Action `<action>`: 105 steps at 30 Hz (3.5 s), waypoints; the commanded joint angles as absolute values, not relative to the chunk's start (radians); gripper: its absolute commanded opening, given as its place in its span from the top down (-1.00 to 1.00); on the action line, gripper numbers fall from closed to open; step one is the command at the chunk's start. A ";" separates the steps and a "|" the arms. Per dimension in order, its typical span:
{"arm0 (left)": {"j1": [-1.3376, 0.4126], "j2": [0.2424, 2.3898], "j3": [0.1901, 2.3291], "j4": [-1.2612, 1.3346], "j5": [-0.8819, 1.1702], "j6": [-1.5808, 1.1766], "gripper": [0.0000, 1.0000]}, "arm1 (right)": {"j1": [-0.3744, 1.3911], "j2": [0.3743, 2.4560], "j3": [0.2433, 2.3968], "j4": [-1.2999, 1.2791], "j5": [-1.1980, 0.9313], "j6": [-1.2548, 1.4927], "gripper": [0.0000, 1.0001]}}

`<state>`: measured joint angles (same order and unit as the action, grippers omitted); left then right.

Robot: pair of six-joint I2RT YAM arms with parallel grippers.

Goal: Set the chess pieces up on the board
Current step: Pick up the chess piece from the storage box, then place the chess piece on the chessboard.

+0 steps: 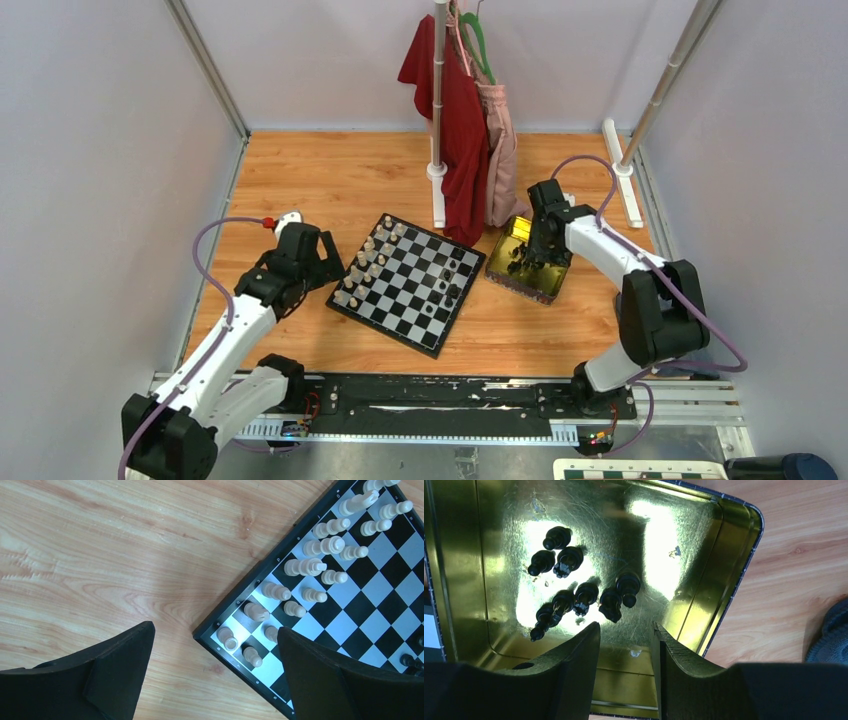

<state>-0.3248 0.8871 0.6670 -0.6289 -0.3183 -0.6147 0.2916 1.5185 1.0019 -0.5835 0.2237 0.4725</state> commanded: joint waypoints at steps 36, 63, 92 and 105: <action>-0.328 0.911 0.678 -0.607 -0.319 -0.624 -1.00 | 0.191 1.604 1.024 -0.504 0.148 0.424 0.59; -0.328 0.857 0.662 -0.622 -0.310 -0.638 -1.00 | 0.193 1.422 1.042 -0.566 0.141 0.401 1.00; -0.328 0.788 0.657 -0.630 -0.280 -0.607 -1.00 | 0.782 1.568 1.258 -0.698 0.161 0.403 1.00; -0.328 0.780 0.659 -0.634 -0.294 -0.594 -1.00 | 0.817 1.737 1.313 -0.652 0.134 0.376 1.00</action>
<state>-0.3248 0.7925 0.6537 -0.6266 -0.2840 -0.6117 0.7948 1.7123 1.2808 -0.6514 0.1455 0.3958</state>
